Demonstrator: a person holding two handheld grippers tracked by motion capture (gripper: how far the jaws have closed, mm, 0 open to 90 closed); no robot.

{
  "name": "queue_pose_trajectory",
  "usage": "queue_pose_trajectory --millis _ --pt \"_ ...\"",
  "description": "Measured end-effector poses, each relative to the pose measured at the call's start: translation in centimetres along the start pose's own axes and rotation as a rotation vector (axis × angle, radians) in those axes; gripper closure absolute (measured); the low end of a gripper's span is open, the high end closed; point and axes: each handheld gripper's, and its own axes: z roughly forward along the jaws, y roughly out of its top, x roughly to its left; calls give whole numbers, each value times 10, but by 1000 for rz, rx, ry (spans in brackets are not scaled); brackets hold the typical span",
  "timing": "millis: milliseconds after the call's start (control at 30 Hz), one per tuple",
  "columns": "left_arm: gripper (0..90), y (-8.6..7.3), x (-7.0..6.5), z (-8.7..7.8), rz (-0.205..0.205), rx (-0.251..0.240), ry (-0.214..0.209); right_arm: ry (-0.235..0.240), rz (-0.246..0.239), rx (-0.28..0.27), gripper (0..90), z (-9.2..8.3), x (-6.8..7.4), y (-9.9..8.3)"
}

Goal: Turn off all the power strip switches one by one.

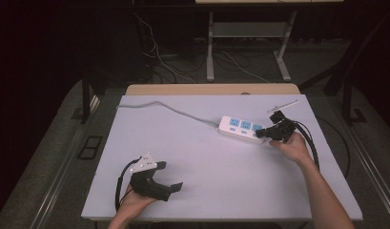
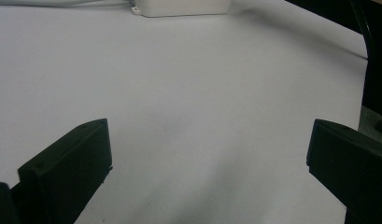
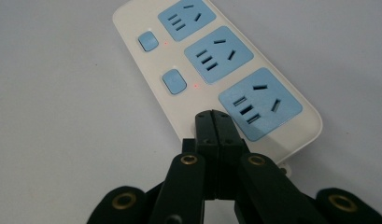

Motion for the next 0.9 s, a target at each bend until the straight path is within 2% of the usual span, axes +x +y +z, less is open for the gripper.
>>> queue_pose_trajectory --millis 233,300,633,900 --pt "0 0 1 0 -3 0 -1 14 17 -4 900 -4 -3 3" --pt "0 0 1 0 -6 -2 0 4 5 22 900 -3 -4 3" --pt "0 0 1 0 -8 -2 3 16 -3 16 900 -5 -1 7" --pt "0 0 1 0 -7 -5 7 50 -4 3 900 -15 8 28"
